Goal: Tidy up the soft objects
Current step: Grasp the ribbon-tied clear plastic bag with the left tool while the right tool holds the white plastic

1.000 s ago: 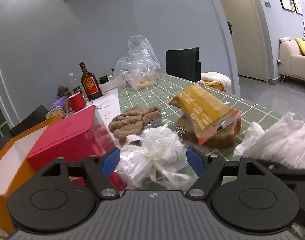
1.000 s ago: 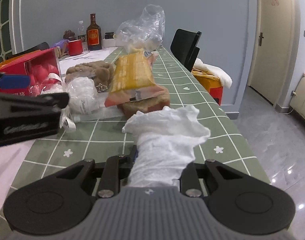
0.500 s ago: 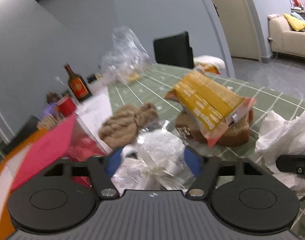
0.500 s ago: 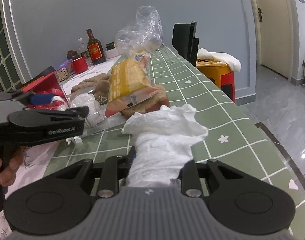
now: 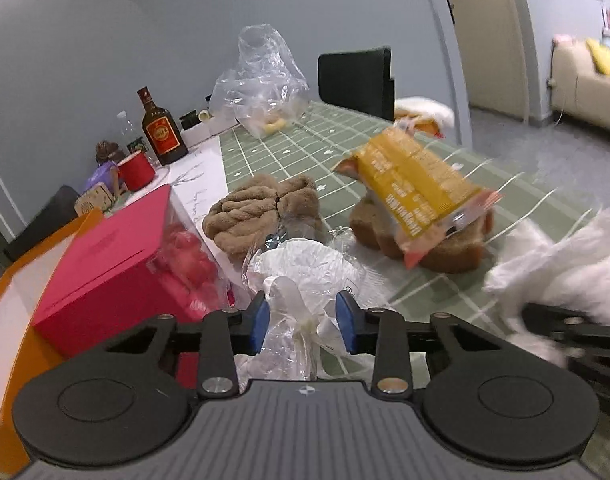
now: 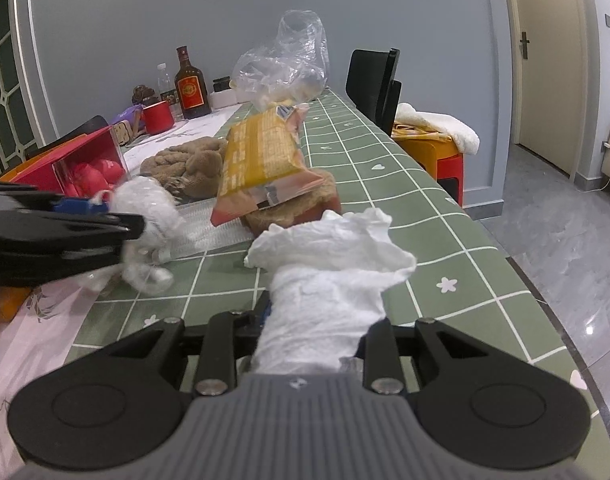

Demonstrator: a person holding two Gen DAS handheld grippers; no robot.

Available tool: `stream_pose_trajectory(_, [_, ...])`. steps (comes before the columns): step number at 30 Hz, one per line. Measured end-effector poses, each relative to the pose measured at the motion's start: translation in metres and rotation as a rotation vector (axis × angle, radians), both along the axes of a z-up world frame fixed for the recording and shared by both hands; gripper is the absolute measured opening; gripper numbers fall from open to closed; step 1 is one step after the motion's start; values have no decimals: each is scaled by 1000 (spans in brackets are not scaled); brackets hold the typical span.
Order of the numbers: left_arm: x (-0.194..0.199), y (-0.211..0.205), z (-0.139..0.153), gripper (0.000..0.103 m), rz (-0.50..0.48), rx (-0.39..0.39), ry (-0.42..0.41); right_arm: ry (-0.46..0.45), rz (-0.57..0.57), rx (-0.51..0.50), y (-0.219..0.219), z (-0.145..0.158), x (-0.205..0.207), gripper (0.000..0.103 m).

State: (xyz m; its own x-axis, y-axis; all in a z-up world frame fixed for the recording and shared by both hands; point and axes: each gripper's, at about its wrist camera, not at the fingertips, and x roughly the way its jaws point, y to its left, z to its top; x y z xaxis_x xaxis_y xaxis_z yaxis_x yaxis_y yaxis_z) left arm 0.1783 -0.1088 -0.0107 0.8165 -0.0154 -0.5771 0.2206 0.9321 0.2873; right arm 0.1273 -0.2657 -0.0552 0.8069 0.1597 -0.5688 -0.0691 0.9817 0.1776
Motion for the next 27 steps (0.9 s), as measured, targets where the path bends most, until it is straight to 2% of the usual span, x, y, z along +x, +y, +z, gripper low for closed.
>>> stream_pose_trajectory(3, [-17, 18, 12, 40, -22, -118, 25, 0, 1, -9, 1, 0, 0, 26])
stream_pose_trajectory(7, [-21, 47, 12, 40, -88, -354, 138, -1, 9, -35, 6, 1, 0, 29])
stream_pose_trajectory(10, [-13, 58, 3, 40, -94, -437, 199, 0, 14, -63, 11, 1, 0, 31])
stream_pose_trajectory(12, [-10, 59, 1, 40, -65, -422, 184, -1, 16, -77, 13, 1, 0, 32])
stream_pose_trajectory(15, [-6, 57, 1, 45, -74, -410, 177, -1, 15, -85, 14, 1, 0, 32])
stream_pose_trajectory(17, [-1, 52, 1, 49, -69, -375, 173, -1, 14, -75, 13, 1, -1, 32])
stream_pose_trajectory(21, [7, 41, 0, 48, -63, -332, 172, -1, 13, -28, 5, 0, -1, 32])
stream_pose_trajectory(27, [15, 39, 0, 51, -30, -341, 194, -1, 14, -2, 0, 0, -1, 32])
